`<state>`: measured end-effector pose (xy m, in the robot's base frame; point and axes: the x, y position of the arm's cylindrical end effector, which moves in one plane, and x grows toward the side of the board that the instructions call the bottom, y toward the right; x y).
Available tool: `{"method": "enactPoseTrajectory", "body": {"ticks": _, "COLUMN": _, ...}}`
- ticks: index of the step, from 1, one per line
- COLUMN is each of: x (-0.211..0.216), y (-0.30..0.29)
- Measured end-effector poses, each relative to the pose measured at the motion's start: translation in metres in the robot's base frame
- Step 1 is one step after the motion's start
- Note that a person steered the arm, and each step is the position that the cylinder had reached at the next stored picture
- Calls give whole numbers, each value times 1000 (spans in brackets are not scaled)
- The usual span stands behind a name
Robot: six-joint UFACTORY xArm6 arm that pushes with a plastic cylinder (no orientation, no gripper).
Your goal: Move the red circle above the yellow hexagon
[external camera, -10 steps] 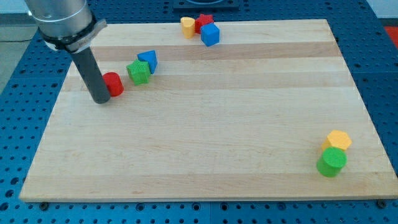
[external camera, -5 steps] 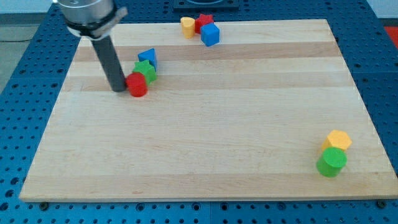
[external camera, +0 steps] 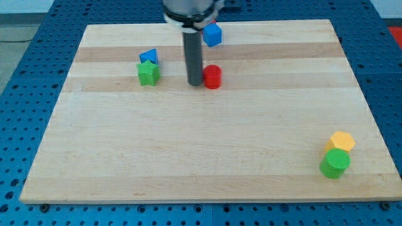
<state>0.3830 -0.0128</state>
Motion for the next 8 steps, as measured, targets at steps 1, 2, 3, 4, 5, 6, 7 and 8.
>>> {"method": "enactPoseTrajectory", "body": {"ticks": 1, "x": -13, "y": 20}}
{"method": "enactPoseTrajectory", "body": {"ticks": 2, "x": -23, "y": 53}}
{"method": "enactPoseTrajectory", "body": {"ticks": 3, "x": -23, "y": 90}}
{"method": "enactPoseTrajectory", "body": {"ticks": 4, "x": -16, "y": 121}}
{"method": "enactPoseTrajectory", "body": {"ticks": 5, "x": -7, "y": 150}}
{"method": "enactPoseTrajectory", "body": {"ticks": 6, "x": -7, "y": 168}}
{"method": "enactPoseTrajectory", "body": {"ticks": 7, "x": -5, "y": 184}}
{"method": "enactPoseTrajectory", "body": {"ticks": 8, "x": 8, "y": 189}}
